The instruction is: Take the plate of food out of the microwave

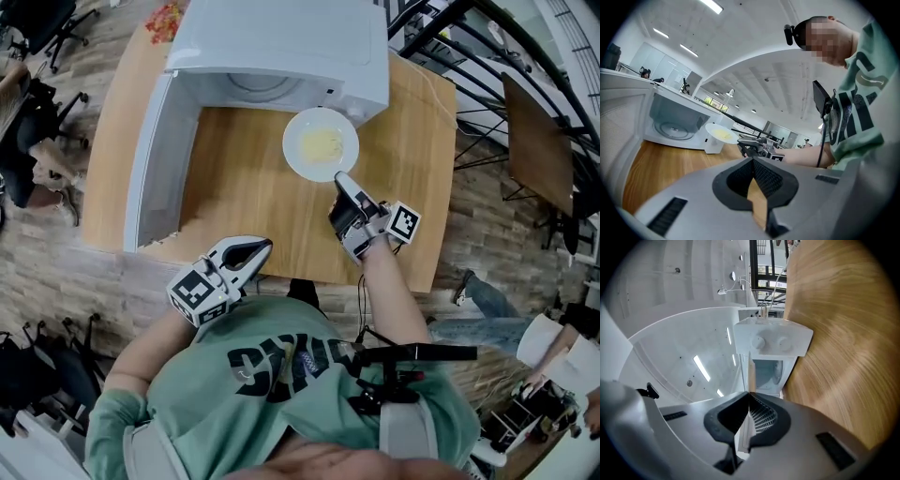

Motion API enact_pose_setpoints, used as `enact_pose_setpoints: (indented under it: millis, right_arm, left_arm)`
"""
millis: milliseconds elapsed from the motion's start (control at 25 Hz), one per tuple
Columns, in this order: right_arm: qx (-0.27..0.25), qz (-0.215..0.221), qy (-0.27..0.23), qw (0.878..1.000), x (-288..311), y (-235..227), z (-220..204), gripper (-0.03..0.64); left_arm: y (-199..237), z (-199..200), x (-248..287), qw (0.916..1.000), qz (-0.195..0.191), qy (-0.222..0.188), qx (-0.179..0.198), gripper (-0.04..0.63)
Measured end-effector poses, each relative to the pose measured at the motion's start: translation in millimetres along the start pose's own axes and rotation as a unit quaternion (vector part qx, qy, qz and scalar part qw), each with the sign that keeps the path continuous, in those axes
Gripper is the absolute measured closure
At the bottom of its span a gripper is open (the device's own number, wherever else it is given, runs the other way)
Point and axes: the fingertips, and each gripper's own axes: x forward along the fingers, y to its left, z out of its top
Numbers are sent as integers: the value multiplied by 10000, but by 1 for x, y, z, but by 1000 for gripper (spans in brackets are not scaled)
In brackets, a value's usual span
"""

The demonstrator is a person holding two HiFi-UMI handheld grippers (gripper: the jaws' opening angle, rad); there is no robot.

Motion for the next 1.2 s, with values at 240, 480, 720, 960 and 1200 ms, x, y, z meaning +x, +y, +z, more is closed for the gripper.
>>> enact_pose_setpoints:
  millis: [240,480,720,960,1200]
  right_arm:
    - [-25,-5,-297,9996,-39,3,22,603]
    - [-77,-76,-577,9983,-75,5,44,603]
    - [-103,-259,-894,9956,-115,-5,67,603]
    - [-52,-516,-1246,9908,-153,-27,92,603]
    - [-9,-773,-1455,9863,-175,-53,111,603]
  left_arm:
    - [-4,8,22,9999,-79,0,94,598]
    - [-5,15,44,9999,-114,11,72,598]
    - [-12,16,68,9995,-278,104,57,598]
    - [-18,14,91,9988,-419,235,68,598]
    - [-20,12,106,9983,-485,328,67,598]
